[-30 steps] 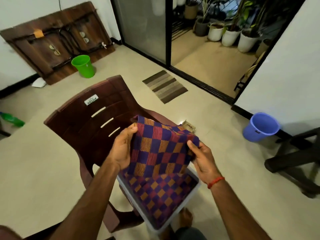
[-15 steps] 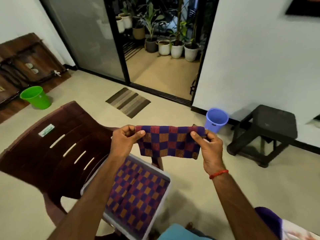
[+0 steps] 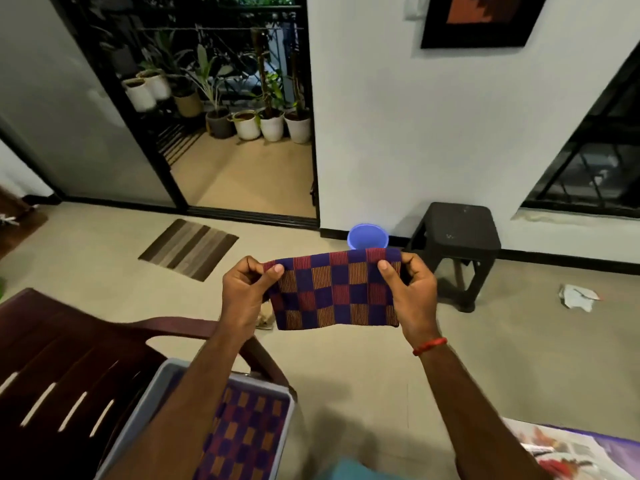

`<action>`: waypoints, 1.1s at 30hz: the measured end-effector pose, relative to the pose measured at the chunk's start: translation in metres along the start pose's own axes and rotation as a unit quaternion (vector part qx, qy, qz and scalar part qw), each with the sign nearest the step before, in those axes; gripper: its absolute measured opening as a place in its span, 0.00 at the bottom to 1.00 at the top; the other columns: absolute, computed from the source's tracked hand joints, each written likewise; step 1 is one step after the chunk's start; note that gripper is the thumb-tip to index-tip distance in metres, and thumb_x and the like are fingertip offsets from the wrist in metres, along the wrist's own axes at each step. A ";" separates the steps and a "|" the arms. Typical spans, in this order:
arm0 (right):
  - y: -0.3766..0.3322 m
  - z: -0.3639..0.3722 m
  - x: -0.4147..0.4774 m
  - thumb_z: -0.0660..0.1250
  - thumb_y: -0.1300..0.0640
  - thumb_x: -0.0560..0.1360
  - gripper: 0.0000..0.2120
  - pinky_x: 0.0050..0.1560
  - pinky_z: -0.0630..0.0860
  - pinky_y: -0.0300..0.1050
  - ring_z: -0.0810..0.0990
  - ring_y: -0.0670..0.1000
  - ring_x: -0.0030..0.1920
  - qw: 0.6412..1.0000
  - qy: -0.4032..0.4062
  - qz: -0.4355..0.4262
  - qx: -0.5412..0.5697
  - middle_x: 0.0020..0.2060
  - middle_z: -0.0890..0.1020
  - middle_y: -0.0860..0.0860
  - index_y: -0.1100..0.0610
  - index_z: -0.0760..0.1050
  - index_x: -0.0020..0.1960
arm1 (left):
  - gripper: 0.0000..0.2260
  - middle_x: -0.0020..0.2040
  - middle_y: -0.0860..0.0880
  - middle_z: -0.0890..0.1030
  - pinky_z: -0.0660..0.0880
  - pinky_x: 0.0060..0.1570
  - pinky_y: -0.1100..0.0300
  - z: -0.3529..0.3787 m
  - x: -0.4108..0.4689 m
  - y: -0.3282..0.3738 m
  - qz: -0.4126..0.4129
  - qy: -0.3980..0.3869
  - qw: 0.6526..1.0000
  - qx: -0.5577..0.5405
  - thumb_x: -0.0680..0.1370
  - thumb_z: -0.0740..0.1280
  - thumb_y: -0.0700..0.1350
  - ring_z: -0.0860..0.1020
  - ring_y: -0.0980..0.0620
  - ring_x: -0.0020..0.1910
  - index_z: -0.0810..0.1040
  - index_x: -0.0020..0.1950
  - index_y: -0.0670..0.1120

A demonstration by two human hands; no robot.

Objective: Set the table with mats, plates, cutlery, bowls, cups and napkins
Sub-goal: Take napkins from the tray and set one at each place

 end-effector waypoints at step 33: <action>0.003 -0.199 0.103 0.67 0.46 0.79 0.16 0.56 0.81 0.49 0.81 0.43 0.56 0.943 0.093 -0.093 -0.304 0.56 0.83 0.41 0.47 0.78 0.65 | 0.13 0.55 0.46 0.86 0.82 0.53 0.50 0.336 0.073 -0.080 -0.106 -0.506 0.823 0.234 0.83 0.65 0.39 0.85 0.44 0.54 0.79 0.66 0.48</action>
Point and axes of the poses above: each hand's wrist, its own x-axis towards the middle knuckle, its own z-axis out of the palm, y = z × x, the point moved 6 cm from there along x, towards the middle knuckle
